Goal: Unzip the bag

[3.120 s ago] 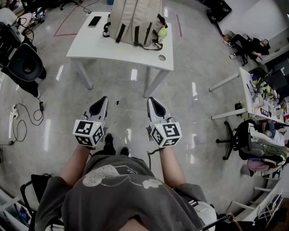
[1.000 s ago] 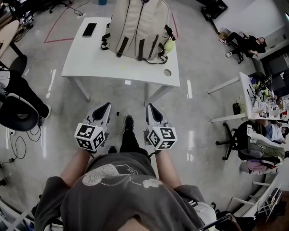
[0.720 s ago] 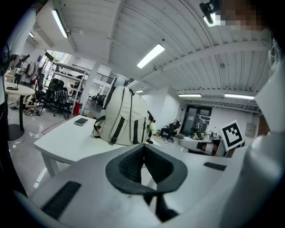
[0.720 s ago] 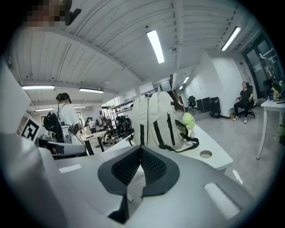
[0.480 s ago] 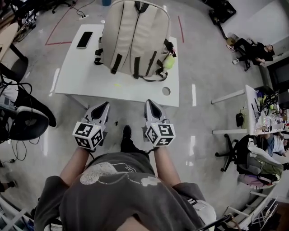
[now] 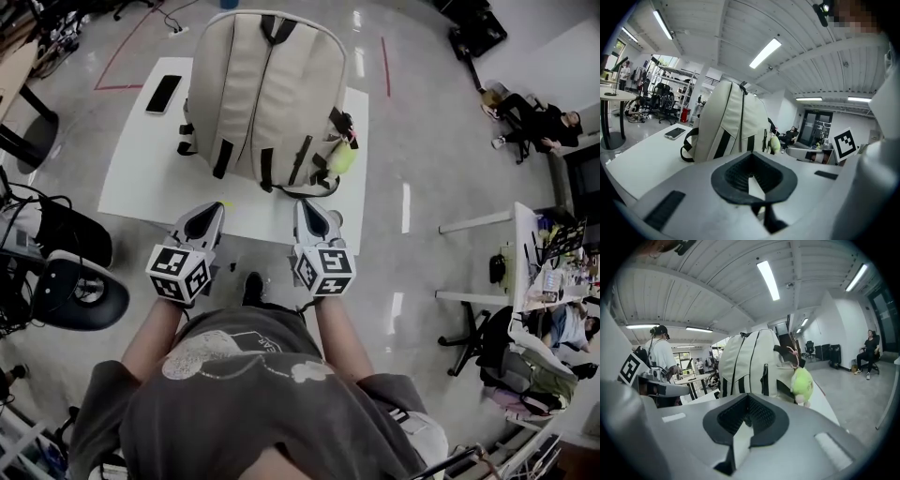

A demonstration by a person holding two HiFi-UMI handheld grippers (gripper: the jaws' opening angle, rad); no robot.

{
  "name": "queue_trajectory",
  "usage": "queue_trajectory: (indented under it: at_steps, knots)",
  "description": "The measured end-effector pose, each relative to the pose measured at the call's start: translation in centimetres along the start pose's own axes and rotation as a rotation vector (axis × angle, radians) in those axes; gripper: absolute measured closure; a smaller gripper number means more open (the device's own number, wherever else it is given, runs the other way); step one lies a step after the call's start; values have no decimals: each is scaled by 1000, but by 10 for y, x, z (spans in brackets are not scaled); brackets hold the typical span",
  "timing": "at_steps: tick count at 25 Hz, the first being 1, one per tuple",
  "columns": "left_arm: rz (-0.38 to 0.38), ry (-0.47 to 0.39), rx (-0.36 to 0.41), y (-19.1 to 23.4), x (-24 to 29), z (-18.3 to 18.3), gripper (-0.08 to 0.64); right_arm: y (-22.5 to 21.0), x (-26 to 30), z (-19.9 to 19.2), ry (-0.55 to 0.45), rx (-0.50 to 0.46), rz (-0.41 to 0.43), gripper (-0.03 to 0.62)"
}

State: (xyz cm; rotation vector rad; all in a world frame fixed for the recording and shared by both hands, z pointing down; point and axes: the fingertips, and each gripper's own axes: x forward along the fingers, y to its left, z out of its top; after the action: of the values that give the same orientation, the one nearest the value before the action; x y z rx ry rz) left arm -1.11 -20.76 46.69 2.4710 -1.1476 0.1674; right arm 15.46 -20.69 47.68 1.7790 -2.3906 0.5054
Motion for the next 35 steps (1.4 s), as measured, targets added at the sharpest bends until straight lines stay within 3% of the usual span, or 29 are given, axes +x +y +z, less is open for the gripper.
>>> queue_trajectory:
  at_steps: [6,11,23,28,35]
  knots:
    - [30,-13,1,4,34,12,554,-22,36,8,18,-22,29,591]
    - [24,-11,5,8,53,20,554,-35,56,15,10,-19,-12,573]
    - [-99,54,11,34,94,35,554,-44,98,22,64,-40,-133,514]
    - [-126,69,7,46,103,37,554,-49,101,22,62,-92,-238,554]
    - [-154,89,-3,49,111,32,554,-49,98,20,43,-71,-243,557]
